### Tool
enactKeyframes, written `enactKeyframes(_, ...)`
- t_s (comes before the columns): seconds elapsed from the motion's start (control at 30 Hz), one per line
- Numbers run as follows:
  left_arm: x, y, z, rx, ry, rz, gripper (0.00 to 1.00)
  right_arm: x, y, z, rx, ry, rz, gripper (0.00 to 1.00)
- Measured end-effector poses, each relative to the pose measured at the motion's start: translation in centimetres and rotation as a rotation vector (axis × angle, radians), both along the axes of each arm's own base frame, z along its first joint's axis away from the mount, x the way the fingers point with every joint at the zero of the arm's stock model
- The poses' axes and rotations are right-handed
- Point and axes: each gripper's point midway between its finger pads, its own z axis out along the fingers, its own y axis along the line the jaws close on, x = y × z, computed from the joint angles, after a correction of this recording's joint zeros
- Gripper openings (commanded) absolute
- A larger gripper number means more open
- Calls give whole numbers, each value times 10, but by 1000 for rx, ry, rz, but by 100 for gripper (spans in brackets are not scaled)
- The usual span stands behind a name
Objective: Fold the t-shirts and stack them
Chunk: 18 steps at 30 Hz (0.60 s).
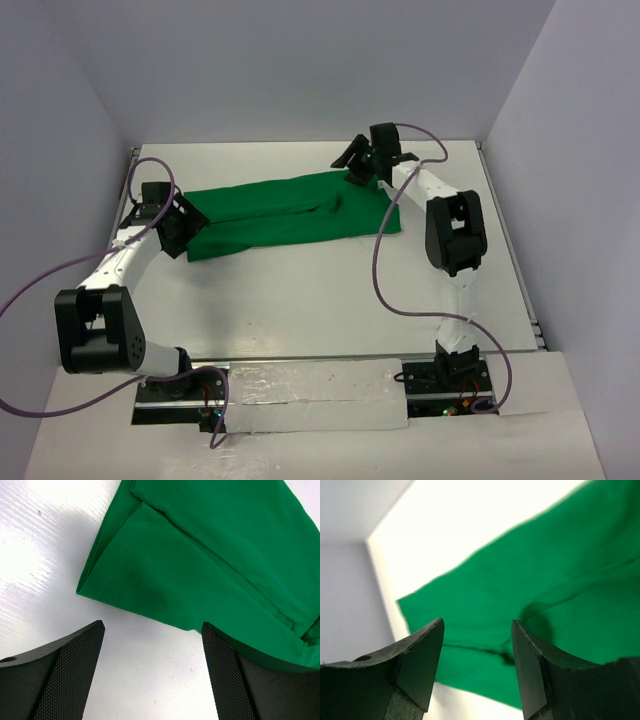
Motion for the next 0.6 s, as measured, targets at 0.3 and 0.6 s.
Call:
enactKeyframes(0.3,-1,-1,5,-2,-14,-2,87,-39,-15,65,-17,-128,9,49)
enactKeyframes(0.6,-1,-1,8,-5,-19,-5,87,-73,-19,-16,-41,50,-2,9)
